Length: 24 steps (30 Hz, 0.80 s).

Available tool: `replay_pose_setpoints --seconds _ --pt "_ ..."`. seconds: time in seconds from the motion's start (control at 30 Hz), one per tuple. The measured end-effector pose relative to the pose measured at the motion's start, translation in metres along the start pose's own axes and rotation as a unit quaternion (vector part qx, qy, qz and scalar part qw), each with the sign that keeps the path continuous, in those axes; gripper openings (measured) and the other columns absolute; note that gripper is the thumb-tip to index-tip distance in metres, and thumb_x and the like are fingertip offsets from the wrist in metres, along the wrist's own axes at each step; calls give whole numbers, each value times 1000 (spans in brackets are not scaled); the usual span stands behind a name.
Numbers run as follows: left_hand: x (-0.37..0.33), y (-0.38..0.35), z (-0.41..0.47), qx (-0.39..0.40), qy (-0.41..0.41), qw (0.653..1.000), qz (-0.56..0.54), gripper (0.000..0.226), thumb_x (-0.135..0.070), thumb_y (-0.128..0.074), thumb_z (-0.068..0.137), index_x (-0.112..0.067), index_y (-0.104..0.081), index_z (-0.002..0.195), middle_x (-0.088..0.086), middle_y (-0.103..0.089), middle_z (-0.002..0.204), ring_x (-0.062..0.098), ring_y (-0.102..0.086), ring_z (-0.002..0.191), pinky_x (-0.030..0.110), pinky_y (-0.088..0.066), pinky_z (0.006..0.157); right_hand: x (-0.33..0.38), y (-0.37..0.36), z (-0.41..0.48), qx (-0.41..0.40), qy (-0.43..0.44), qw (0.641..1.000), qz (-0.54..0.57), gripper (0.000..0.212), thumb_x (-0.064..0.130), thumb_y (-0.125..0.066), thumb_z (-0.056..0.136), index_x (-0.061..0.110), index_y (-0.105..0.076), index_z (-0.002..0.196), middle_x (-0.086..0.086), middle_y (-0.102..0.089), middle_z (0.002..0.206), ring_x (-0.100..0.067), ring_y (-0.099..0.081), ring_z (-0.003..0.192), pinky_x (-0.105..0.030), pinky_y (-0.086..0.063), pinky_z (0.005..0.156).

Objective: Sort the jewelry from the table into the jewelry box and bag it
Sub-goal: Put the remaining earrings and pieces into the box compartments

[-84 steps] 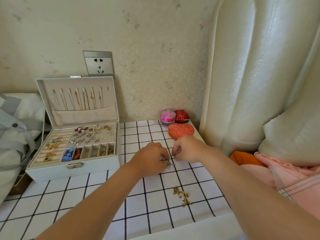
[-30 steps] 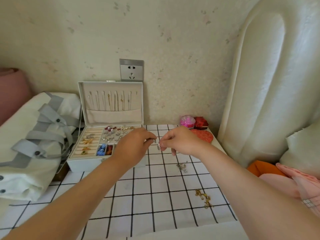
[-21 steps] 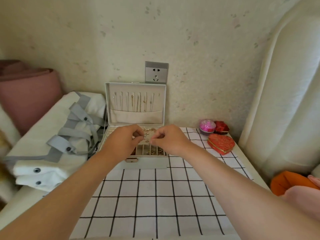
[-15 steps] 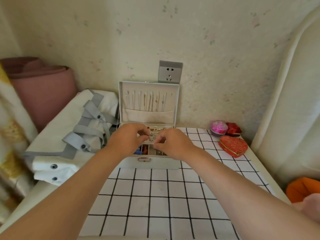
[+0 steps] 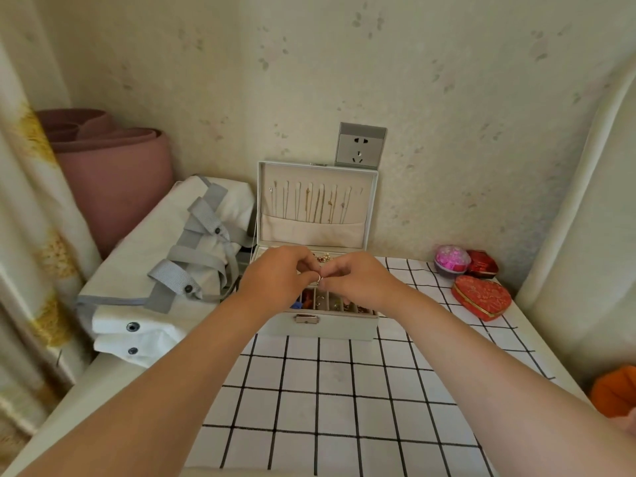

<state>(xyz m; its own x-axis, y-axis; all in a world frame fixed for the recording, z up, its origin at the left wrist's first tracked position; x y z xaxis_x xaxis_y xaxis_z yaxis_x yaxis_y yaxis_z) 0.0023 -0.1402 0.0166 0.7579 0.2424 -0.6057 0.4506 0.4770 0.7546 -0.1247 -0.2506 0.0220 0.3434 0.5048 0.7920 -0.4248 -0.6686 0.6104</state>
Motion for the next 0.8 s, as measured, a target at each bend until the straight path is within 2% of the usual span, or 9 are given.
replay_pose_setpoints --seconds 0.07,0.17,0.27,0.37,0.43,0.57,0.67,0.8 --pt "0 -1 -1 -1 7 1000 -26 8 -26 -70 87 -34 -69 87 -15 -67 82 0 -59 77 30 -52 78 0 2 -2 -1 -15 1000 25 11 16 -77 86 20 -79 96 21 -66 61 10 -54 48 -11 -44 54" --pt "1 -2 -3 -11 5 999 -47 7 -25 -72 87 -31 -69 89 -15 -67 81 0 -61 80 31 -53 80 -2 2 -2 -9 -34 999 36 13 17 -80 84 15 -80 97 14 -69 75 13 -54 48 -9 -42 53" --pt "4 -4 -5 -5 9 998 -54 8 -24 -71 88 -29 -70 94 -15 -68 84 1 -62 83 33 -54 84 -7 -3 1 -18 -47 999 10 13 21 -80 84 16 -80 96 9 -71 81 8 -59 59 -13 -42 59" --pt "8 -7 -9 22 -2 1000 5 12 -27 -65 91 -32 -68 102 -17 -67 97 4 -59 90 35 -53 87 -11 -7 5 -30 -35 994 -104 3 26 -76 86 27 -78 88 15 -68 84 -4 -63 83 -24 -49 75" --pt "10 -9 -12 43 -40 996 67 18 -32 -63 92 -34 -68 110 -13 -64 105 9 -53 99 36 -49 91 -13 -7 6 -46 -36 983 -174 9 29 -72 88 34 -74 81 17 -68 84 -9 -64 87 -33 -54 81" --pt "12 -18 -17 93 -105 977 158 37 -46 -56 93 -36 -61 128 -5 -53 117 15 -38 110 38 -38 98 -14 -2 7 -79 -44 981 -171 12 28 -68 89 31 -71 78 13 -71 86 -11 -65 87 -38 -57 85" --pt "11 -20 -18 97 -123 974 161 36 -48 -54 93 -37 -62 126 -7 -49 119 14 -34 113 41 -35 102 -14 -1 7 -78 -42 984 -155 12 26 -68 89 27 -75 80 13 -72 82 -9 -66 84 -40 -58 83" --pt "9 -19 -16 95 -126 977 146 28 -47 -56 92 -38 -68 116 -10 -50 116 12 -34 111 41 -34 102 -14 -4 6 -71 -42 983 -165 13 25 -66 89 25 -78 85 11 -73 88 -11 -66 87 -38 -57 84"
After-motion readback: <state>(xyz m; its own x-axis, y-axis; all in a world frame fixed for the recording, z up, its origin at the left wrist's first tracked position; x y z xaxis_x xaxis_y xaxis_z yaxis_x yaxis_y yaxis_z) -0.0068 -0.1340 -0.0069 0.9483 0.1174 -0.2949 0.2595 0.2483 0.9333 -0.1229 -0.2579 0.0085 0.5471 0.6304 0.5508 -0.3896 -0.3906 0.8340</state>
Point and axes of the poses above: each hand's wrist, its own z-axis towards the middle knuckle, its own y-axis out of the back of the hand, x = y × z, the point moved 2 cm from there along z, towards the middle knuckle
